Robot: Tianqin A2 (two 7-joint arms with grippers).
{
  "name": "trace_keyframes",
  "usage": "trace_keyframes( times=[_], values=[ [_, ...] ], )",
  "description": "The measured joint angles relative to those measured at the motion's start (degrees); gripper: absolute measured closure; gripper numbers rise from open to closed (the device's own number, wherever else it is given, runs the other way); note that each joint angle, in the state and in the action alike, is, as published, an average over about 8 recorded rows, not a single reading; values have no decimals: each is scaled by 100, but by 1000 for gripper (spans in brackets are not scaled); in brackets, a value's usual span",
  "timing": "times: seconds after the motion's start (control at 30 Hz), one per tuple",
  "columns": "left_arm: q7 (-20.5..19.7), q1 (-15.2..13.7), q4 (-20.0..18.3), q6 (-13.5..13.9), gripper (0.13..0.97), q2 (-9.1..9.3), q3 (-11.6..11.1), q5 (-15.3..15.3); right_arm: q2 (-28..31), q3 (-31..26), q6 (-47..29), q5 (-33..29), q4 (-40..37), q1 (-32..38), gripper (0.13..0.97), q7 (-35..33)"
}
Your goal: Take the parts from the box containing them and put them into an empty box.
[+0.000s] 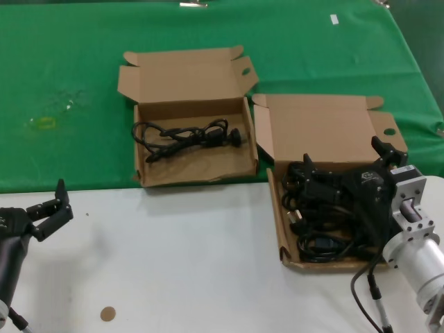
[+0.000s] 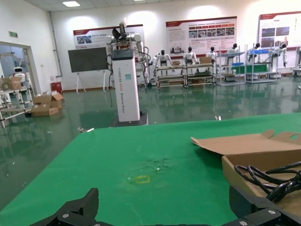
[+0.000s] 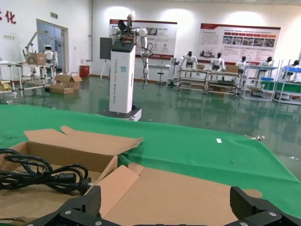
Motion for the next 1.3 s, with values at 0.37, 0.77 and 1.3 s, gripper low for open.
trace_keyframes(
  times=[0.37, 0.77, 1.3],
  values=[
    [0, 0, 0, 0, 132, 0, 0, 0, 0, 0, 0, 0, 0, 0, 129, 0],
    [0, 0, 0, 0, 132, 0, 0, 0, 0, 0, 0, 0, 0, 0, 129, 0],
    [0, 0, 0, 0, 132, 0, 0, 0, 0, 0, 0, 0, 0, 0, 129, 0]
  ],
)
